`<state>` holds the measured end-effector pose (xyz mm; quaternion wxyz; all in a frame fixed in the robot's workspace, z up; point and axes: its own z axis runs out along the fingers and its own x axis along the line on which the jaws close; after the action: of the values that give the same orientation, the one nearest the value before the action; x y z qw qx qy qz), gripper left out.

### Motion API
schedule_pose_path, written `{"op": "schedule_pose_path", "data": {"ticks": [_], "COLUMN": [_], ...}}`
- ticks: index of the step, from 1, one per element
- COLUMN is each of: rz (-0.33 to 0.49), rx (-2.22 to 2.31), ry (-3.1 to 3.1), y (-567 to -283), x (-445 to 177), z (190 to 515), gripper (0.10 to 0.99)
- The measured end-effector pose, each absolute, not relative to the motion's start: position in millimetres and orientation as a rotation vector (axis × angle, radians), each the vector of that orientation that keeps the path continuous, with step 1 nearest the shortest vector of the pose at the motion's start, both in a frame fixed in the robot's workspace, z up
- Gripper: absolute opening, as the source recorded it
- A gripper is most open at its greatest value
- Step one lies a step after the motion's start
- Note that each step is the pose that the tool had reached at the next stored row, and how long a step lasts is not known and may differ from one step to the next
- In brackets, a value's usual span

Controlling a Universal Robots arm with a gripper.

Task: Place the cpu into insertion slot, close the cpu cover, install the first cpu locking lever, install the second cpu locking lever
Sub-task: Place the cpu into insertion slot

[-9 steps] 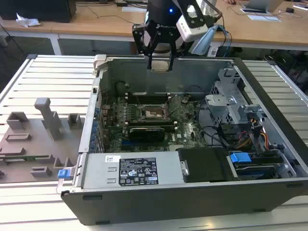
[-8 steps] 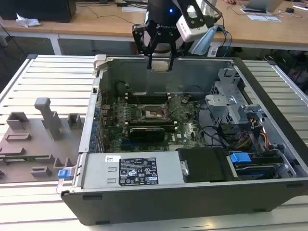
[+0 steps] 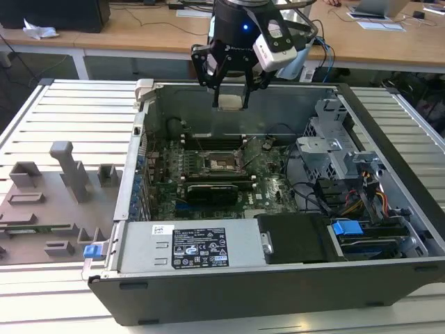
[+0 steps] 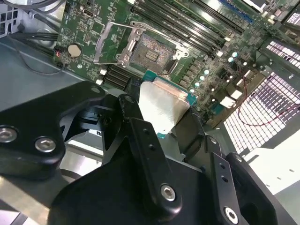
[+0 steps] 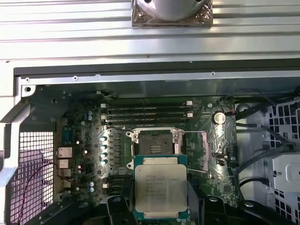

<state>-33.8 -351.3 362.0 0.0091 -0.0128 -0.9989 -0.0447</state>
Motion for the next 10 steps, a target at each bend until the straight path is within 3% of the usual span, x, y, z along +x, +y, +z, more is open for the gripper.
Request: {"op": "schedule_pose_path", "data": {"ticks": [10], "rz": [-0.135], "rx": [-0.04], "ry": [-3.12], "y": [-351.3], "x": [-33.8], "z": [349.0], "gripper": [0.545]}}
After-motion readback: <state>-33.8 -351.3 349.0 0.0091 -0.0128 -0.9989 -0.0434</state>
